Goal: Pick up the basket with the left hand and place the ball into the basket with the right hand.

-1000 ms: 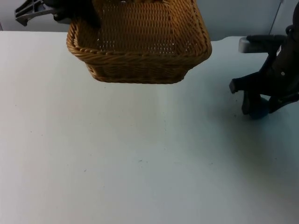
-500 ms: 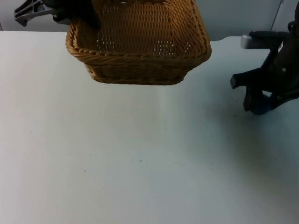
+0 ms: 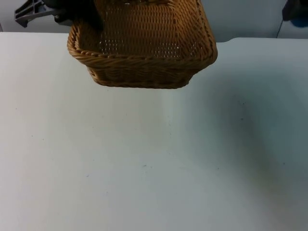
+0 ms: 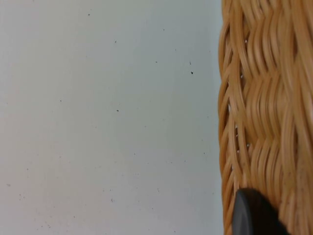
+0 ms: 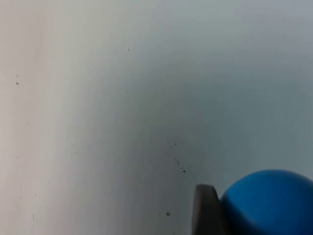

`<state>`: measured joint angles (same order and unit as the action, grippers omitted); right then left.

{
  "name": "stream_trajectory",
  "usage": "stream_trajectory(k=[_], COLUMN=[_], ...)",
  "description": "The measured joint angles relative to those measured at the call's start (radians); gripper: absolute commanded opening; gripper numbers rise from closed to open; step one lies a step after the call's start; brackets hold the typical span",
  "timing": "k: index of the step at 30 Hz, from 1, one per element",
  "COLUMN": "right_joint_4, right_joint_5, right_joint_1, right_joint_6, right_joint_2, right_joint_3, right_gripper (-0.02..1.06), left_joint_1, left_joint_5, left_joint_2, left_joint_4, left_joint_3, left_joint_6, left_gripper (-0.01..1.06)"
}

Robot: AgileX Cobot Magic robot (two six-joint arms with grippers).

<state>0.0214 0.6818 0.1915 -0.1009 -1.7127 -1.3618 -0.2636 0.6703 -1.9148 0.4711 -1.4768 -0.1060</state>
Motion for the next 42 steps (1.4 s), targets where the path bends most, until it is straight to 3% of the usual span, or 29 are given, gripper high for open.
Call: stream_trajectory(k=[8, 13, 18, 23, 31, 37, 42], right_joint_4=[0.000, 0.000, 0.004, 0.004, -0.021, -0.148, -0.190], right_joint_5=[0.018, 0.005, -0.017, -0.005, -0.017, -0.072, -0.078], right_joint_1=[0.015, 0.108, 0.252, 0.320, 0.335, 0.336, 0.336], right_joint_6=[0.022, 0.041, 0.075, 0.095, 0.128, 0.217, 0.251], right_joint_2=[0.073, 0.073, 0.027, -0.062, -0.141, -0.186, -0.203], right_joint_3=[-0.002, -0.035, -0.152, -0.234, -0.260, -0.260, -0.260], right_gripper=[0.00, 0.00, 0.00, 0.00, 0.00, 0.00, 0.00], left_joint_1=[0.000, 0.000, 0.000, 0.000, 0.000, 0.000, 0.000], left_joint_5=[0.000, 0.000, 0.004, 0.007, 0.007, 0.007, 0.007], left_joint_2=[0.000, 0.000, 0.000, 0.000, 0.000, 0.000, 0.000], left_joint_4=[0.000, 0.000, 0.000, 0.000, 0.000, 0.000, 0.000], left_joint_3=[0.000, 0.000, 0.000, 0.000, 0.000, 0.000, 0.000], left_joint_6=[0.000, 0.000, 0.000, 0.000, 0.000, 0.000, 0.000], left_gripper=[0.00, 0.00, 0.00, 0.00, 0.00, 0.00, 0.00])
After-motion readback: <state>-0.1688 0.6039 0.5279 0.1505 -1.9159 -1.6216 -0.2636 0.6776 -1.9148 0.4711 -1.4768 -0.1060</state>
